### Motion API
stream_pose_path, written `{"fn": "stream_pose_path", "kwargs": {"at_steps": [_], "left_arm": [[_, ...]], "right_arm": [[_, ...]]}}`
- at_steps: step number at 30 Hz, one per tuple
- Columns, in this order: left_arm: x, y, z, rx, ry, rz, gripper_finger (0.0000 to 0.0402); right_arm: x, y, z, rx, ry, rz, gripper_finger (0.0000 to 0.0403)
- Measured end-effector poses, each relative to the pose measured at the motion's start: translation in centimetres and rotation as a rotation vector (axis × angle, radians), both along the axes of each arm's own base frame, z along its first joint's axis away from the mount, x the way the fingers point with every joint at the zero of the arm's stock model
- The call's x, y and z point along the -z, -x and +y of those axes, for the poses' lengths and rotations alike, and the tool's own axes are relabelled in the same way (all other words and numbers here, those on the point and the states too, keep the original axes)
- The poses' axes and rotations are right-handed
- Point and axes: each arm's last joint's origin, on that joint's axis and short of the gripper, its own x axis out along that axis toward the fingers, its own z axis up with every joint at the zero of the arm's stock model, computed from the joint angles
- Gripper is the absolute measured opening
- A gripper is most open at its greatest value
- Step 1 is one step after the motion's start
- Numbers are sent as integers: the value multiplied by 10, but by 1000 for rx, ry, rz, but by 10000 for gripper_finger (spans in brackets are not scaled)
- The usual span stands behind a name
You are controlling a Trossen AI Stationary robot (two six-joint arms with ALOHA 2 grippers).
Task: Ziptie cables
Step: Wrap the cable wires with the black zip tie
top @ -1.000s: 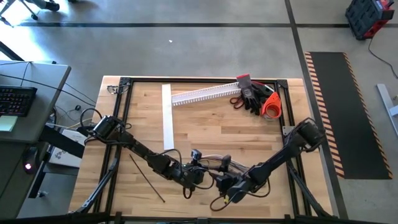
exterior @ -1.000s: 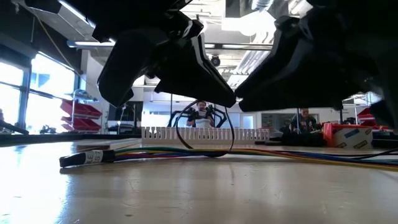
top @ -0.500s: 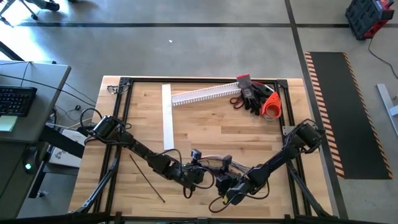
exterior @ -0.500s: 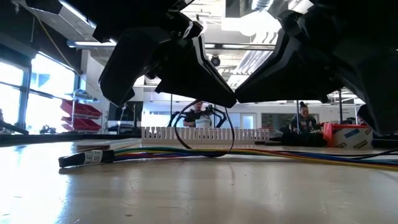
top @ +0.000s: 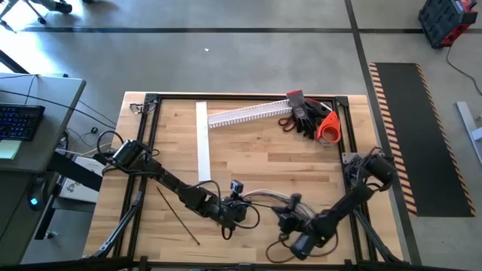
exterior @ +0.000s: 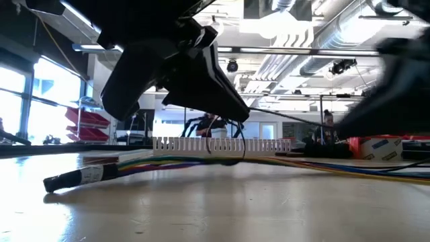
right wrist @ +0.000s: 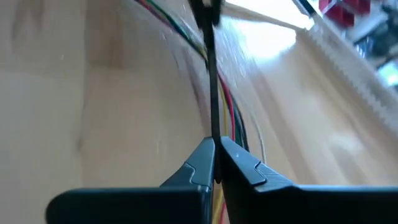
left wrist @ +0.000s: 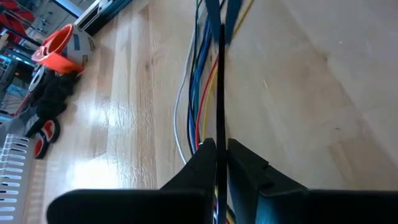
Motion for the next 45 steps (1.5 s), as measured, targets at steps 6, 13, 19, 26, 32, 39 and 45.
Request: {"fn": "stream_pose_path", "kwargs": {"at_steps": [6,13,19,26,32,39,45], "left_arm": [[1,-1,3,-4,0,12,6],[2,-3,10,-2,39,42,6],[2,-4,12,6,52,55,6],[9,0,14,16,49,118,6],[7,-1,17,9,64,125,6],[7,-3,17,17,86,117,6],[6,-3,17,20,94,114,6]], "right_arm": [[-20,41,13,108,-31,31,0],[-59,70,25,230,4,213,0],[-80,83,32,281,22,319,0],[-91,95,41,287,1,392,2],[-92,89,41,275,-8,308,1],[-83,45,44,113,-38,59,40],[-47,-8,21,37,-31,31,135]]}}
